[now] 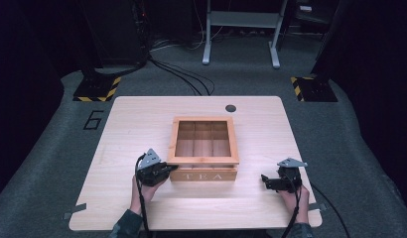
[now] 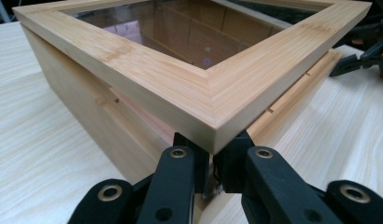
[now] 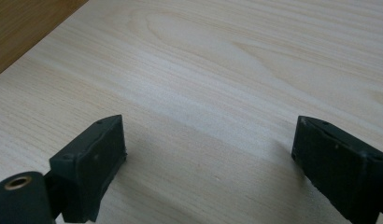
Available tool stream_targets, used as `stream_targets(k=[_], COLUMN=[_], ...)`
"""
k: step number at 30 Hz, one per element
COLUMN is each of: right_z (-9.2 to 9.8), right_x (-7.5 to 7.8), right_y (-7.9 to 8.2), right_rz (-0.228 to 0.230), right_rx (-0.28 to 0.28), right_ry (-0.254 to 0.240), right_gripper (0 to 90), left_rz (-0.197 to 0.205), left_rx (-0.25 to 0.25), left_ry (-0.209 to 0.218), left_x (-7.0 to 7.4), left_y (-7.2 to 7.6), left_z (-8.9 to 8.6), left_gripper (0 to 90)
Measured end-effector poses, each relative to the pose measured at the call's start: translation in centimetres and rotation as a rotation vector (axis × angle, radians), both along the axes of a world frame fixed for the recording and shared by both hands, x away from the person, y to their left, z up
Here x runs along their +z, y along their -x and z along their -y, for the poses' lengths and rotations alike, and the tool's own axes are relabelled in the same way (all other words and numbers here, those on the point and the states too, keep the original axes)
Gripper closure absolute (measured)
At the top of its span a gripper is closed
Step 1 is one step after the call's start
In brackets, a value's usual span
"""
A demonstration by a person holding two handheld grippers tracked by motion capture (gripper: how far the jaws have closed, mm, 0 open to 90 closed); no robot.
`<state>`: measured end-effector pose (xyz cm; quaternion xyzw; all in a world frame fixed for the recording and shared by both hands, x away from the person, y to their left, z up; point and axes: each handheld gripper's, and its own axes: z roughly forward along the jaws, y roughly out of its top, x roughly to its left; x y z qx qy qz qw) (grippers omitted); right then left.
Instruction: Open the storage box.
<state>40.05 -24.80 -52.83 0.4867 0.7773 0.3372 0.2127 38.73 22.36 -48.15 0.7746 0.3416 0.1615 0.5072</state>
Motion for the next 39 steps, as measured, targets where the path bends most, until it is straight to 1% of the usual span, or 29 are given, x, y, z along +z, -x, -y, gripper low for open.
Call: stream_targets(k=[2, 3, 4, 5, 7, 8, 9, 10, 11, 12, 14, 16, 18, 19, 20, 21, 23, 25, 26, 27, 30, 31, 32, 33, 34, 35, 38, 39], right_z=[0.0, 0.0, 0.0, 0.0, 0.0, 0.0, 0.0, 0.0, 0.0, 0.0, 0.0, 0.0, 0.0, 0.0, 0.0, 0.0, 0.0, 0.0, 0.0, 0.0, 0.0, 0.0, 0.0, 0.0, 0.0, 0.0, -0.1, -0.1], right_x=[0.0, 0.0, 0.0, 0.0, 0.0, 0.0, 0.0, 0.0, 0.0, 0.0, 0.0, 0.0, 0.0, 0.0, 0.0, 0.0, 0.0, 0.0, 0.0, 0.0, 0.0, 0.0, 0.0, 0.0, 0.0, 0.0, 0.0, 0.0], right_y=[0.0, 0.0, 0.0, 0.0, 0.0, 0.0, 0.0, 0.0, 0.0, 0.0, 0.0, 0.0, 0.0, 0.0, 0.0, 0.0, 0.0, 0.0, 0.0, 0.0, 0.0, 0.0, 0.0, 0.0, 0.0, 0.0, 0.0, 0.0], right_rz=[-0.001, -0.001, 0.0, 0.0, 0.0, 0.0, -0.001, 0.0, -0.002, 0.0, 0.0, -0.001, -0.001, 0.0, 0.0, 0.0, 0.001, 0.001, -0.001, 0.0, 0.0, -0.001, 0.0, -0.001, -0.001, 0.002, -0.001, 0.003], right_rx=[-0.002, 0.0, 0.0, 0.0, 0.0, 0.0, 0.0, 0.0, -0.003, -0.001, 0.0, 0.0, -0.001, -0.001, 0.0, 0.0, -0.002, -0.001, 0.0, -0.001, 0.0, -0.004, -0.005, -0.005, -0.005, -0.004, -0.004, -0.005], right_ry=[-0.001, 0.0, 0.0, 0.0, 0.0, 0.0, 0.0, 0.0, -0.002, 0.0, 0.0, 0.0, 0.0, 0.0, 0.0, 0.0, -0.001, 0.0, 0.0, 0.0, 0.0, -0.002, -0.002, -0.003, -0.002, -0.003, -0.002, -0.005], right_gripper=[9.3, 9.2, 9.3, 9.2, 9.3, 9.2, 9.3, 9.3, 9.3, 9.3, 9.3, 9.4, 9.4, 9.4, 9.4, 9.4, 9.4, 9.4, 9.4, 9.4, 9.4, 9.4, 9.4, 9.3, 9.4, 9.3, 9.3, 9.3], left_rz=[-0.013, -0.007, 0.0, -0.002, -0.001, -0.007, -0.025, -0.026, -0.044, -0.059, -0.09, -0.116, -0.142, -0.15, -0.149, -0.146, -0.169, -0.175, -0.192, -0.196, -0.186, -0.191, -0.185, -0.186, -0.18, -0.179, -0.163, -0.163], left_rx=[0.005, 0.012, 0.013, 0.016, 0.021, 0.023, 0.026, 0.026, 0.03, 0.036, 0.05, 0.072, 0.079, 0.099, 0.1, 0.111, 0.123, 0.13, 0.119, 0.124, 0.137, 0.134, 0.143, 0.144, 0.157, 0.152, 0.166, 0.166], left_ry=[0.005, 0.011, 0.006, 0.001, 0.01, -0.006, -0.028, -0.039, -0.034, -0.047, -0.032, -0.062, -0.082, -0.097, -0.112, -0.105, -0.126, -0.13, -0.138, -0.142, -0.161, -0.175, -0.181, -0.197, -0.207, -0.228, -0.271, -0.285], left_x=[0.2, 0.2, 0.2, 0.2, 0.1, 0.1, -0.2, -0.7, -1.3, -1.8, -2.9, -3.8, -4.5, -4.6, -4.6, -4.6, -4.6, -4.7, -4.7, -4.7, -4.8, -4.7, -4.8, -4.8, -4.8, -4.8, -4.9, -4.9], left_y=[0.5, 0.7, 0.9, 1.1, 1.7, 1.9, 2.1, 2.4, 2.6, 2.7, 3.2, 3.5, 3.7, 3.8, 3.9, 3.9, 3.7, 3.6, 3.5, 3.4, 3.4, 3.4, 3.3, 3.3, 3.2, 3.2, 3.1, 3.0], left_z=[-0.4, -0.7, -1.1, -1.4, -1.9, -2.0, -1.9, -2.0, -2.2, -2.5, -3.2, -3.9, -4.4, -4.5, -4.7, -4.8, -4.9, -4.9, -4.8, -4.7, -4.5, -4.6, -4.4, -4.4, -4.3, -4.3, -4.0, -4.0], left_gripper=[81.2, 79.8, 78.6, 78.1, 76.6, 74.7, 70.6, 67.7, 66.5, 62.5, 58.0, 50.4, 44.9, 42.2, 38.6, 35.8, 29.9, 25.3, 22.2, 17.3, 14.2, 13.3, 12.5, 10.8, 9.2, 8.7, 6.8, 5.7])
